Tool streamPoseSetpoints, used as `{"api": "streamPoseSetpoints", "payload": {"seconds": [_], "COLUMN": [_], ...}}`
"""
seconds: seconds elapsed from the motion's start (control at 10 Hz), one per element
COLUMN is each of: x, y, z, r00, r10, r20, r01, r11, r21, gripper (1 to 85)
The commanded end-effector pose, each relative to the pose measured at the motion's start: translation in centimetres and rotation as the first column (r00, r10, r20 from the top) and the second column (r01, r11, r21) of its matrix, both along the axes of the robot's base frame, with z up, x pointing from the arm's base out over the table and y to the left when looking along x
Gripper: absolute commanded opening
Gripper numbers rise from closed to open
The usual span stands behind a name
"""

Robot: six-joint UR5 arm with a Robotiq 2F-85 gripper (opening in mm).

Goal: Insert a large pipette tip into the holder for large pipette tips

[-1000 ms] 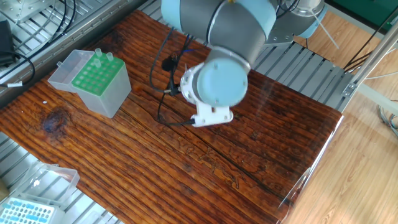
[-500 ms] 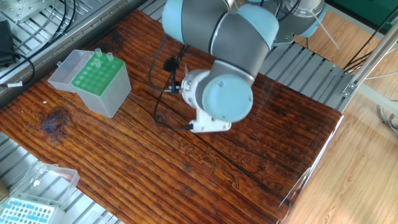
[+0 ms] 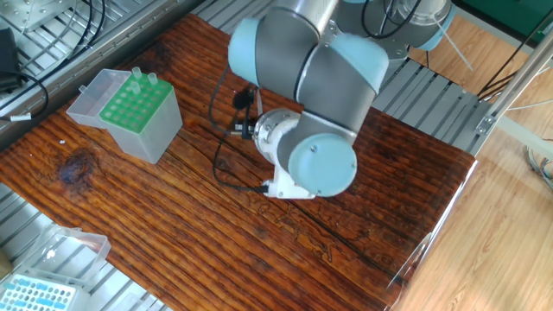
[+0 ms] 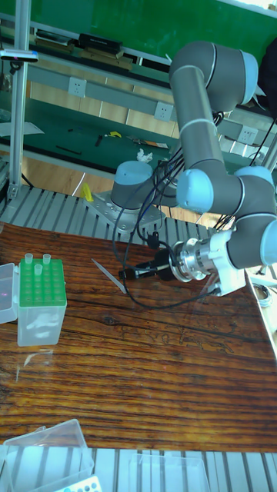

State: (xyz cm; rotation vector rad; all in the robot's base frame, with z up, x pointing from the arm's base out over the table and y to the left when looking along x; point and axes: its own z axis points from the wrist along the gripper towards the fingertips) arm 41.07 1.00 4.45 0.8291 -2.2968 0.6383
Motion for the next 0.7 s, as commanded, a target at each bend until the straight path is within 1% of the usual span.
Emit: {"api": "streamPoseSetpoints", "payload": {"seconds": [0.0,0.2,0.5,0.6], "x": [0.2,1.7,2.5,2.7], "y": [-0.8,-1.5,-1.6,-1.8], "z": [-1.0,-0.7,-1.4,-1.6], "r00": [1.0,0.997,0.996,0.995], "r10": [0.024,0.072,0.079,0.084], "r20": [-0.013,-0.028,-0.034,-0.052], "r01": [-0.024,-0.072,-0.078,-0.081], "r11": [1.0,0.997,0.997,0.996], "r21": [-0.013,0.003,0.021,0.044], "gripper": [33.0,33.3,33.3,33.3]}}
